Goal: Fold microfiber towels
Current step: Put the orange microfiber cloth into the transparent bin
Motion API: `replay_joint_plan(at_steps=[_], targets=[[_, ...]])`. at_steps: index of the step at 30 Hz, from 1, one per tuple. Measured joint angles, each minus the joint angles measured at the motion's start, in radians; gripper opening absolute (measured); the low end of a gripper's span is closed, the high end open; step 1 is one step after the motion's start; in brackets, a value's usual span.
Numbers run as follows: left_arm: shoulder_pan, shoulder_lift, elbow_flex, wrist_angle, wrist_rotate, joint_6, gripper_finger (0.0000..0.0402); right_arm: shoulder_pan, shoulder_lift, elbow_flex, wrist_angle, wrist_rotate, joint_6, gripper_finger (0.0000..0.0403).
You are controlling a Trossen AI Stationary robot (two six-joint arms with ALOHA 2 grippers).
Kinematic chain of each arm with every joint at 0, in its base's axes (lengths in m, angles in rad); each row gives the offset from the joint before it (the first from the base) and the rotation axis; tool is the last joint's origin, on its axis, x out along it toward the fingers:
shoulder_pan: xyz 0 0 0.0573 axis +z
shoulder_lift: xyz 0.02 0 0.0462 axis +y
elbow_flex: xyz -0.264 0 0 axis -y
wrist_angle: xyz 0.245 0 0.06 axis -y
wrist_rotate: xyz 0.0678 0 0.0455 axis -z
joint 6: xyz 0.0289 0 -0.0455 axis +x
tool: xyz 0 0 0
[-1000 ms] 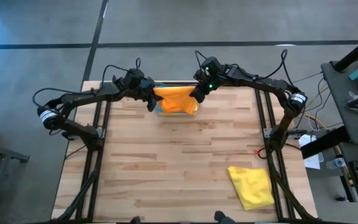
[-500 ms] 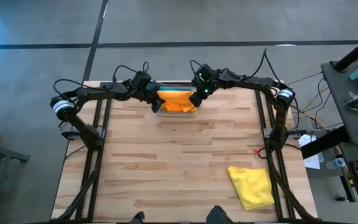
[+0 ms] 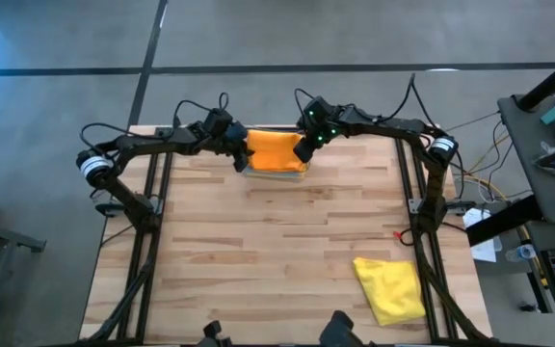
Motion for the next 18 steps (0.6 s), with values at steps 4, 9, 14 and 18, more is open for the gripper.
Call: replay_joint_plan(at_steps=[4, 9, 14, 18], targets=[[0.000, -0.011, 0.001, -0.006, -0.008, 0.016, 0.0148, 0.000, 0.000, 0.003, 0.001, 0.000, -0.010, 0.0081], [0.001, -0.057, 0.001, -0.012, -0.029, 0.022, 0.0183, 0.001, 0.002, 0.028, -0.022, 0.012, -0.016, 0.0130], [0.000, -0.120, 0.001, -0.001, -0.063, 0.027, 0.0192, 0.007, 0.003, 0.067, -0.062, 0.061, -0.027, 0.0167], [-0.031, -0.138, 0.001, 0.029, -0.062, 0.061, 0.0192, 0.013, 0.003, 0.076, -0.088, 0.078, -0.035, 0.0183]])
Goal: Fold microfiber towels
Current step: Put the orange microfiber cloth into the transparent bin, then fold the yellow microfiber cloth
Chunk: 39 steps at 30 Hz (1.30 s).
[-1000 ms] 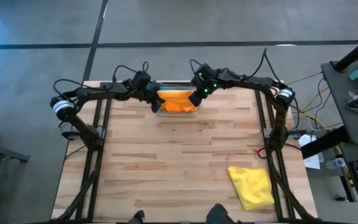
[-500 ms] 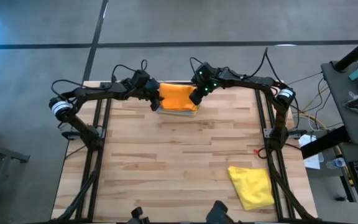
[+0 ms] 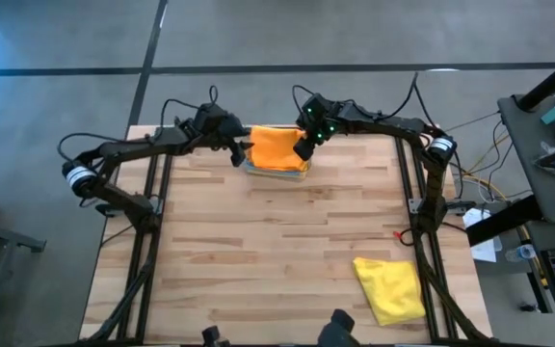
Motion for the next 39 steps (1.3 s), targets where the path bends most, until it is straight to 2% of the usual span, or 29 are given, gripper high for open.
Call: replay_joint_plan(at_steps=[4, 14, 21, 25, 32, 39], targets=[[-0.043, 0.012, -0.002, 0.016, 0.002, 0.063, 0.0192, 0.001, -0.002, 0.001, -0.012, -0.001, -0.001, 0.0187], [-0.059, 0.043, -0.008, 0.106, -0.008, 0.067, 0.0192, 0.003, -0.060, 0.002, -0.063, 0.028, -0.027, 0.0187], [-0.059, 0.035, -0.008, 0.132, -0.008, 0.063, 0.0192, 0.003, -0.141, 0.002, -0.107, 0.149, -0.082, 0.0187], [-0.065, 0.015, -0.007, 0.131, -0.008, 0.061, 0.0192, 0.006, -0.187, 0.002, -0.111, 0.153, -0.133, 0.0187], [-0.123, -0.145, -0.009, 0.132, 0.020, 0.012, 0.0191, 0.080, -0.322, -0.053, -0.117, 0.149, -0.221, 0.0163], [-0.308, -0.319, -0.073, 0.181, 0.027, -0.020, 0.0162, 0.261, -0.500, -0.196, -0.111, 0.142, -0.217, 0.0129]])
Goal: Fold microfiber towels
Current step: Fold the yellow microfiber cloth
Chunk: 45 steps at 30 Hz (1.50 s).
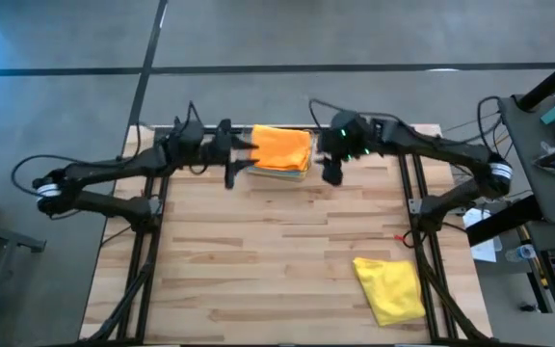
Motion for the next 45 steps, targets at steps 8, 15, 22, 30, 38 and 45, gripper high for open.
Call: replay_joint_plan(at_steps=[8, 15, 22, 30, 38, 45], targets=[[-0.261, -0.078, -0.185, 0.372, -0.080, -0.077, 0.0110, 0.254, -0.195, -0.217, -0.058, -0.001, 0.155, 0.0125], [-0.396, -0.017, -0.300, 0.635, -0.117, -0.074, 0.0081, 0.471, -0.308, -0.375, -0.125, 0.000, 0.564, 0.0123], [-0.399, 0.032, -0.298, 0.689, -0.141, -0.076, 0.0075, 0.681, -0.276, -0.425, -0.132, 0.000, 0.759, 0.0125], [-0.399, 0.098, -0.267, 0.692, -0.141, -0.076, 0.0075, 0.740, -0.206, -0.443, -0.242, -0.043, 0.871, 0.0125], [-0.399, 0.178, -0.218, 0.692, -0.141, -0.076, 0.0075, 0.738, -0.167, -0.455, -0.243, -0.184, 0.899, 0.0169], [-0.399, 0.199, -0.202, 0.686, -0.139, -0.075, 0.0075, 0.739, -0.169, -0.536, -0.227, -0.222, 0.924, 0.0227]])
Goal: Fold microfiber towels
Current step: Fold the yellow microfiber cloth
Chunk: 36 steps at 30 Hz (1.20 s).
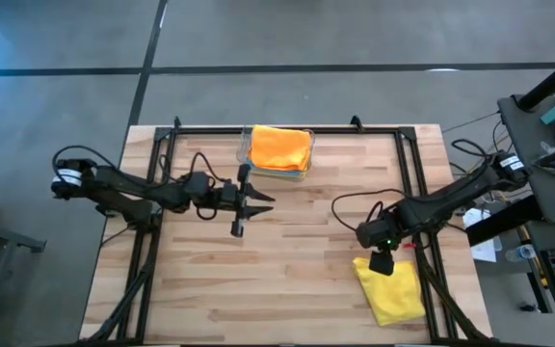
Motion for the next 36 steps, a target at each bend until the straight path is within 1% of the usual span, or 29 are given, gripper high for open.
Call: replay_joint_plan(at_steps=[3, 7, 14, 17, 19, 23, 26, 27, 29, 32, 34, 36], targets=[[0.000, -0.012, -0.006, -0.001, 0.000, 0.000, 0.0075, 0.000, 0.000, -0.046, 0.085, -0.029, -0.003, 0.0234], [0.000, -0.013, -0.007, -0.001, 0.000, 0.000, 0.0075, 0.000, 0.000, -0.113, 0.206, -0.071, 0.001, 0.0230], [0.000, -0.008, -0.005, -0.001, 0.001, 0.000, 0.0075, 0.000, -0.001, -0.169, 0.221, -0.085, 0.009, 0.0206], [0.000, -0.008, -0.005, -0.002, 0.001, 0.000, 0.0075, 0.000, -0.001, -0.171, 0.222, -0.085, -0.023, 0.0185], [0.000, -0.008, -0.004, -0.001, 0.001, 0.000, 0.0075, 0.000, -0.002, -0.170, 0.221, -0.087, -0.045, 0.0163], [0.000, -0.008, -0.004, -0.001, 0.002, 0.000, 0.0075, -0.002, -0.002, -0.160, 0.221, -0.094, -0.057, 0.0099], [0.000, -0.008, -0.005, -0.001, 0.002, 0.000, 0.0075, -0.002, -0.002, -0.135, 0.216, -0.094, -0.087, 0.0034], [0.000, -0.008, -0.005, -0.001, 0.002, 0.000, 0.0075, -0.002, -0.002, -0.118, 0.212, -0.092, -0.108, 0.0021], [0.000, -0.004, -0.005, 0.001, 0.002, 0.000, 0.0075, -0.003, -0.002, -0.075, 0.202, -0.080, -0.137, 0.0014], [0.000, -0.002, -0.005, 0.000, 0.002, 0.000, 0.0075, -0.003, -0.002, 0.015, 0.144, -0.026, -0.193, 0.0010], [0.000, -0.002, -0.005, 0.000, 0.002, 0.000, 0.0075, -0.005, -0.002, 0.085, 0.078, 0.018, -0.226, 0.0009], [0.000, -0.002, -0.005, 0.000, 0.002, 0.000, 0.0075, -0.009, -0.002, 0.165, -0.017, 0.088, -0.252, 0.0009]])
